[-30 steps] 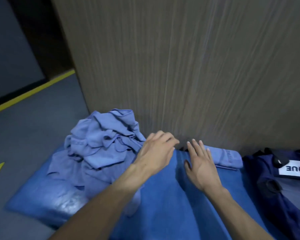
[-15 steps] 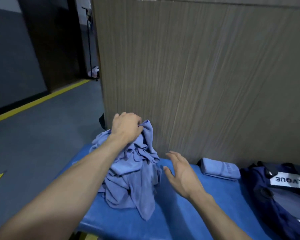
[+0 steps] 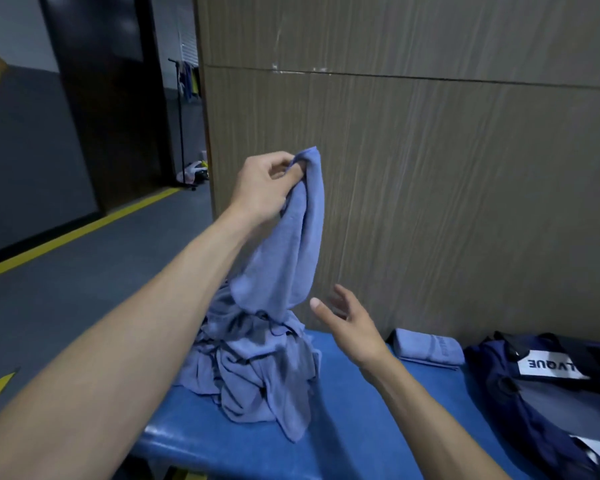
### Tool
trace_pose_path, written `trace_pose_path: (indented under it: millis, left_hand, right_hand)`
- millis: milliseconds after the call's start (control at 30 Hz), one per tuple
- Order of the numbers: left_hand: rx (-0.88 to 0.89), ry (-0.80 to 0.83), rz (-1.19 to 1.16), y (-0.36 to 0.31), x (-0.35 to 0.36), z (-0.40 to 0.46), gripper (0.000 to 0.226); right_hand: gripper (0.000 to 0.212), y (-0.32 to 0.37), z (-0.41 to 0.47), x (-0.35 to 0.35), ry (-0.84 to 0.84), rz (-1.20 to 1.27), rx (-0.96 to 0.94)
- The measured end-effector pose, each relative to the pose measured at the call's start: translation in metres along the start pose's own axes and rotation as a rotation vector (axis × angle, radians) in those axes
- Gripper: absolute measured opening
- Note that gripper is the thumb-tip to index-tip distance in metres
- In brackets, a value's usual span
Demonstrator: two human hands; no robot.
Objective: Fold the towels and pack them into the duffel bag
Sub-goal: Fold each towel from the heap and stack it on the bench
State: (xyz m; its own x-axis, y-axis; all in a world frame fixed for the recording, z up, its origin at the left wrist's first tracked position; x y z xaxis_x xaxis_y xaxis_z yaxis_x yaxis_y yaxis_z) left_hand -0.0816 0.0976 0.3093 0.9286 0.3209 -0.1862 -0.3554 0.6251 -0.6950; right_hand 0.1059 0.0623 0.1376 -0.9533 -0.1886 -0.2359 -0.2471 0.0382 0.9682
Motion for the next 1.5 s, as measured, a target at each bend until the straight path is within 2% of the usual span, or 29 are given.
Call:
trace_pose_path:
  millis: [67,100,200,267,367,500,567,667,733,833,900,933,1033,1100,1167,1233,1300,1400,1433,1467,1500]
  left_hand:
    - [0.018,0.048,-0.066,-0.019,0.004,-0.006,0.018]
    - [0.025,0.058,-0.088,-0.027,0.006,-0.009,0.019]
    - [0.031,0.067,-0.089,-0.042,0.012,-0.018,0.020]
    - [0.004,0.111,-0.085,-0.043,0.012,-0.023,0.022]
    - [0.053,0.200,0.189,-0.037,0.006,-0.030,0.031]
    - [0.142,0.248,0.672,-0.031,-0.007,-0.048,0.030]
    - [0.127,0.250,0.766,-0.030,-0.010,-0.055,0.033]
    - [0.037,0.255,0.764,-0.036,-0.003,-0.056,0.044]
    - [-0.108,0.287,0.567,-0.046,0.006,-0.056,0.053]
    - [-0.429,0.344,-0.003,-0.062,0.022,-0.061,0.034]
    - [-0.471,0.404,-0.153,-0.070,0.032,-0.064,0.032]
    - [-0.452,0.421,-0.217,-0.073,0.039,-0.065,0.030]
    - [-0.433,0.424,-0.362,-0.079,0.055,-0.066,0.024]
    - [-0.425,0.412,-0.409,-0.083,0.065,-0.067,0.020]
    - [-0.412,0.386,-0.451,-0.089,0.075,-0.067,0.016]
    - [-0.417,0.316,-0.482,-0.096,0.084,-0.067,0.018]
    - [-0.425,0.231,-0.519,-0.101,0.091,-0.067,0.016]
    - [-0.450,0.087,-0.592,-0.104,0.095,-0.065,0.014]
    - [-0.463,0.047,-0.626,-0.106,0.096,-0.065,0.014]
    - [-0.475,0.022,-0.664,-0.109,0.096,-0.065,0.015]
    - [-0.492,0.014,-0.697,-0.112,0.097,-0.066,0.018]
  right_hand:
    - [0.094,0.006,-0.007,0.000,0.006,0.124,0.109]
    - [0.090,0.008,-0.012,0.001,0.035,0.186,0.166]
    - [0.059,0.002,-0.025,-0.001,0.151,0.353,0.282]
    - [0.047,-0.002,-0.029,-0.005,0.141,0.442,0.275]
    - [0.036,0.003,-0.036,-0.028,-0.001,0.490,0.152]
    - [0.034,0.006,-0.048,-0.080,-0.285,0.324,0.066]
    - [0.039,0.004,-0.052,-0.101,-0.334,0.248,0.056]
    - [0.043,-0.004,-0.057,-0.126,-0.372,0.177,0.088]
    - [0.045,-0.011,-0.061,-0.140,-0.370,0.190,0.118]
    - [0.048,-0.025,-0.065,-0.157,-0.366,0.238,0.185]
    - [0.036,-0.029,-0.069,-0.162,-0.324,0.381,0.216]
    - [0.036,-0.028,-0.073,-0.163,-0.287,0.479,0.217]
    - [0.055,-0.028,-0.079,-0.161,-0.238,0.584,0.187]
    - [0.066,-0.029,-0.082,-0.155,-0.288,0.317,0.164]
    - [0.069,-0.023,-0.090,-0.143,-0.354,0.044,0.029]
    - [0.058,-0.007,-0.106,-0.129,-0.331,0.053,-0.244]
    - [0.065,0.009,-0.123,-0.117,-0.227,0.049,-0.458]
    - [0.099,0.015,-0.135,-0.106,-0.086,-0.177,-0.574]
    - [0.110,0.014,-0.138,-0.103,-0.113,-0.273,-0.584]
    - [0.113,0.010,-0.137,-0.101,-0.183,-0.351,-0.599]
    - [0.103,0.007,-0.136,-0.097,-0.259,-0.391,-0.616]
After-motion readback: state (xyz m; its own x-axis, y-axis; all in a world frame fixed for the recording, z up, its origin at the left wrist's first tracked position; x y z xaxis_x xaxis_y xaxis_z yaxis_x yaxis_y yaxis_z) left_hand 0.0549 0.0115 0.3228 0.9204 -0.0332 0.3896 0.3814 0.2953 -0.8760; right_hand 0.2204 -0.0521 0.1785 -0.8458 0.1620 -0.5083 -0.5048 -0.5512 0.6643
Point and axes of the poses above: each hand's wrist, its own z-axis towards the middle knuckle, its own x-axis out of the palm, y = z × x, the point moved 1 cm from there along z, towards the middle knuckle, and after that the axes turned 7 degrees about x, right-handed, at the moved point
